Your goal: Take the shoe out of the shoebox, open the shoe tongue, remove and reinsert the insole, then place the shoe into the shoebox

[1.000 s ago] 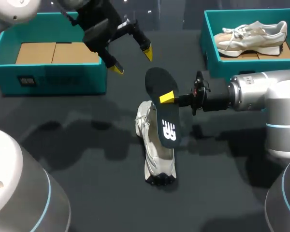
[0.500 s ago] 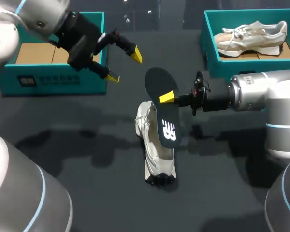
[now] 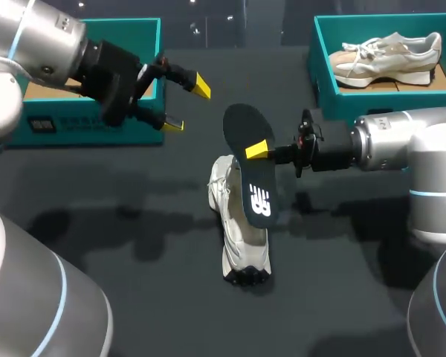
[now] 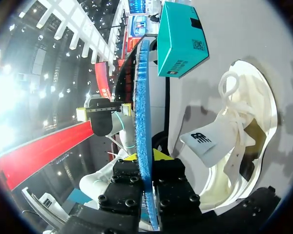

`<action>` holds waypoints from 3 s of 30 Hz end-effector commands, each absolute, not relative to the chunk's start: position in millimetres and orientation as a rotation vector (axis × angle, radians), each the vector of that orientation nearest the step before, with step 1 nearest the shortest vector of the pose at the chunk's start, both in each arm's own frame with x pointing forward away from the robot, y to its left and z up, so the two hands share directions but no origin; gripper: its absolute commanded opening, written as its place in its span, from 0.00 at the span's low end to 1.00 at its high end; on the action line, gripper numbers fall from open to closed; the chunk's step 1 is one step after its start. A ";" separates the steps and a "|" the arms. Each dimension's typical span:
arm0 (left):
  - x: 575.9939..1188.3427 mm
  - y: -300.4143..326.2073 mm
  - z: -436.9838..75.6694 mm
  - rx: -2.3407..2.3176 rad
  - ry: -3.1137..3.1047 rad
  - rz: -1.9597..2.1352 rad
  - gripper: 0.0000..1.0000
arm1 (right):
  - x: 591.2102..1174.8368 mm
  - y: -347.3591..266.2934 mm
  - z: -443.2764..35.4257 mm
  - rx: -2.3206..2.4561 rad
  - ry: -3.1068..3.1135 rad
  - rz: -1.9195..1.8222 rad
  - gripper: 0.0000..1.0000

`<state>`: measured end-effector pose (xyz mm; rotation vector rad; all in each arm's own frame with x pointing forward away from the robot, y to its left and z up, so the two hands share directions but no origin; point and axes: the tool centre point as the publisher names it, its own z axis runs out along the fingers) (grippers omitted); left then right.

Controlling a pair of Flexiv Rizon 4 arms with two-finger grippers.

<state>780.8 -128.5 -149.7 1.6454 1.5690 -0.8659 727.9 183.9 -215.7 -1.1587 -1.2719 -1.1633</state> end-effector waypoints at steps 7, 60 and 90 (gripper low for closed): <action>762.1 -110.6 -167.5 1.415 1.391 -0.844 1.00 | 726.6 184.2 -215.7 -1.161 -1.272 -1.164 0.00; 780.9 -186.4 -215.3 1.148 1.360 -0.986 0.44 | 732.0 210.8 -212.4 -1.146 -1.236 -1.183 0.00; 798.9 -207.6 -213.7 1.151 1.322 -0.949 0.18 | 728.5 213.4 -210.6 -1.136 -1.240 -1.181 0.00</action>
